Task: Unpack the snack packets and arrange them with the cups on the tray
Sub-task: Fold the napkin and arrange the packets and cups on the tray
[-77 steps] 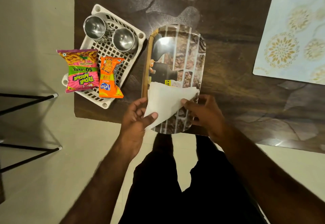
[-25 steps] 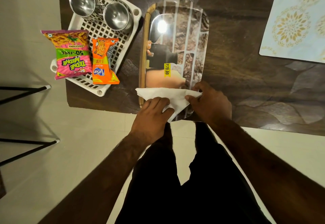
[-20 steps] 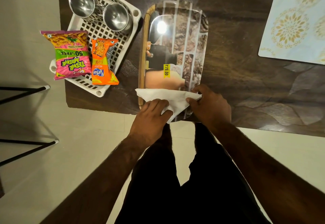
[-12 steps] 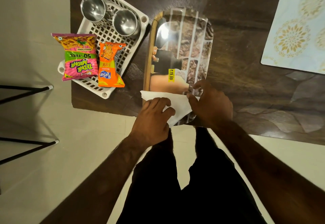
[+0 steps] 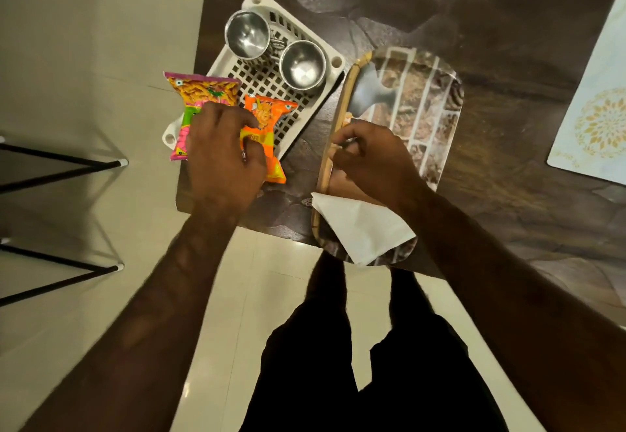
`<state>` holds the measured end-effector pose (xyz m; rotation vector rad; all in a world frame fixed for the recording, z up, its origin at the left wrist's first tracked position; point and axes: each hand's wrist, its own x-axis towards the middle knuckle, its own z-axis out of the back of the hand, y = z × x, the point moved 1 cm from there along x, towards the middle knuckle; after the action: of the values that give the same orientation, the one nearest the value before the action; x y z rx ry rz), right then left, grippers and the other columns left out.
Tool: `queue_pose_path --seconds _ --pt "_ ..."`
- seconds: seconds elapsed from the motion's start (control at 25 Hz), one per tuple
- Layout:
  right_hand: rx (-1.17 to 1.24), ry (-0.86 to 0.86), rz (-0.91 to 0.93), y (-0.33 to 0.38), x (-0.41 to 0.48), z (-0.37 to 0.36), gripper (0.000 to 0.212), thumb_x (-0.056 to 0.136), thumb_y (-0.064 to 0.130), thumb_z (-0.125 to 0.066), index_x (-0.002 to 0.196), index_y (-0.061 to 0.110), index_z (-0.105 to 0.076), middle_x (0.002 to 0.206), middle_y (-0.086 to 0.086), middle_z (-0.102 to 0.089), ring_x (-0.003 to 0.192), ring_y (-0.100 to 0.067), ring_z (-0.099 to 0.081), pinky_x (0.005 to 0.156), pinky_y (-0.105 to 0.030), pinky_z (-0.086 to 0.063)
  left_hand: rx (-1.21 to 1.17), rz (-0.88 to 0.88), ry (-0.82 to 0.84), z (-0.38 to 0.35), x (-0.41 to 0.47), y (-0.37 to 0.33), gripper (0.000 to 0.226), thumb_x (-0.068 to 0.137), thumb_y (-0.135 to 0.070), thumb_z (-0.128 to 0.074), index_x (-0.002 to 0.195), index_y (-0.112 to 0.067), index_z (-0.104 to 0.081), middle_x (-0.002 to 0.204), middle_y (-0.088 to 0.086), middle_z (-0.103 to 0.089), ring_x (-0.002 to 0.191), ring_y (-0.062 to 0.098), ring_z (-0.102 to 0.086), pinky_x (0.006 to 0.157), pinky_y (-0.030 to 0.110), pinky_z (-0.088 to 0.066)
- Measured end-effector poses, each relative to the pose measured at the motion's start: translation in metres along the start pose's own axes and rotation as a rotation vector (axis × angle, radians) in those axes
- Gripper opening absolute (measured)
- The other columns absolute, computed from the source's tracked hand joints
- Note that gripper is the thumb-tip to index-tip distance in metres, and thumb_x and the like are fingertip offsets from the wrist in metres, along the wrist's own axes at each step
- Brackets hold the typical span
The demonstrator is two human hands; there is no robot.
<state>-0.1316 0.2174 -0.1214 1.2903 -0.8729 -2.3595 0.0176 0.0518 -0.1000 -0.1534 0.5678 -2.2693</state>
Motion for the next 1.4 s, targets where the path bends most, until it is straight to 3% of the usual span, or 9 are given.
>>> queue_pose_path --seconds 0.16,0.32,0.48,0.64,0.76,0.88,1.12,1.28,1.4 --pt "0.256 0.102 -0.087 0.04 0.022 -0.05 0.038 0.092 0.031 -0.076 0.125 0.015 -0.066 0.096 -0.001 -0.077 0.085 -0.024 -0.076 0.077 -0.04 -0.06 -0.023 0.005 0.183 0.004 0.013 0.026 0.021 0.086 -0.011 -0.057 0.104 -0.01 -0.067 0.106 0.01 -0.069 0.098 0.03 -0.063 0.082 0.037 -0.047" --pt "0.303 0.031 -0.15 0.06 0.039 -0.088 0.015 0.087 0.039 -0.079 0.084 0.028 -0.069 0.063 0.016 -0.071 0.061 -0.008 -0.068 0.057 -0.026 -0.052 -0.03 0.033 0.327 -0.01 0.002 0.021 0.024 0.087 -0.006 -0.057 0.108 -0.009 -0.067 0.104 0.008 -0.073 0.099 0.031 -0.066 0.079 0.032 -0.045" --pt "0.37 0.011 -0.216 0.057 0.04 -0.086 0.012 0.089 0.013 -0.072 0.079 0.02 -0.073 0.087 -0.003 -0.078 0.088 -0.029 -0.078 0.084 -0.051 -0.064 -0.33 0.308 0.288 0.0 0.005 0.022 0.025 0.091 -0.004 -0.055 0.113 -0.014 -0.06 0.098 0.002 -0.074 0.089 0.024 -0.071 0.073 0.042 -0.059" --pt "0.271 0.017 -0.093 0.043 0.016 -0.05 0.017 0.082 0.014 -0.069 0.086 0.028 -0.078 0.091 -0.006 -0.081 0.09 -0.027 -0.079 0.088 -0.052 -0.063 -0.211 -0.074 0.073 0.016 0.023 -0.001 0.02 0.087 -0.017 -0.061 0.105 -0.009 -0.065 0.097 0.008 -0.065 0.091 0.024 -0.061 0.08 0.044 -0.05" --pt "0.213 0.069 -0.021 0.031 -0.004 -0.024 0.02 0.086 0.016 -0.069 0.1 0.024 -0.082 0.086 0.0 -0.08 0.088 -0.025 -0.08 0.087 -0.052 -0.064 -0.026 -0.208 0.415 0.002 0.047 -0.022 0.042 0.091 -0.049 -0.058 0.117 -0.017 -0.065 0.113 0.005 -0.066 0.108 0.024 -0.06 0.093 0.044 -0.046" --pt "0.279 0.046 -0.021 0.015 -0.011 -0.008 0.022 0.091 0.01 -0.071 0.111 0.016 -0.077 0.093 -0.014 -0.078 0.092 -0.035 -0.078 0.088 -0.056 -0.062 -0.276 0.01 0.789 -0.021 0.051 -0.042 0.037 0.095 -0.052 -0.059 0.097 -0.015 -0.066 0.087 0.0 -0.066 0.08 0.013 -0.062 0.075 0.036 -0.049" --pt "0.5 0.204 -0.156 -0.033 -0.025 0.009 0.034 0.086 0.006 -0.082 0.119 0.007 -0.073 0.112 -0.013 -0.08 0.102 -0.029 -0.079 0.092 -0.045 -0.064 -0.651 0.184 0.749 -0.049 0.044 -0.07 0.023 0.084 -0.026 -0.08 0.089 -0.009 -0.065 0.084 0.019 -0.068 0.075 0.021 -0.065 0.071 0.042 -0.056" --pt "0.653 0.075 -0.245 -0.065 -0.038 0.018 0.029 0.088 0.0 -0.078 0.116 -0.002 -0.071 0.109 -0.023 -0.079 0.089 -0.026 -0.079 0.081 -0.044 -0.067 -0.805 0.327 0.771 -0.053 0.052 -0.077 0.011 0.084 -0.021 -0.08 0.086 -0.016 -0.071 0.073 -0.001 -0.072 0.064 0.013 -0.066 0.057 0.027 -0.053" --pt "0.747 0.058 -0.27 -0.087 -0.05 0.021 0.02 0.088 -0.001 -0.078 0.107 0.002 -0.073 0.097 -0.016 -0.081 0.079 -0.021 -0.08 0.073 -0.038 -0.067 -0.824 0.342 0.84 -0.058 0.057 -0.085 0.008 0.088 -0.011 -0.073 0.09 -0.018 -0.074 0.08 0.001 -0.075 0.071 0.015 -0.067 0.067 0.028 -0.055"
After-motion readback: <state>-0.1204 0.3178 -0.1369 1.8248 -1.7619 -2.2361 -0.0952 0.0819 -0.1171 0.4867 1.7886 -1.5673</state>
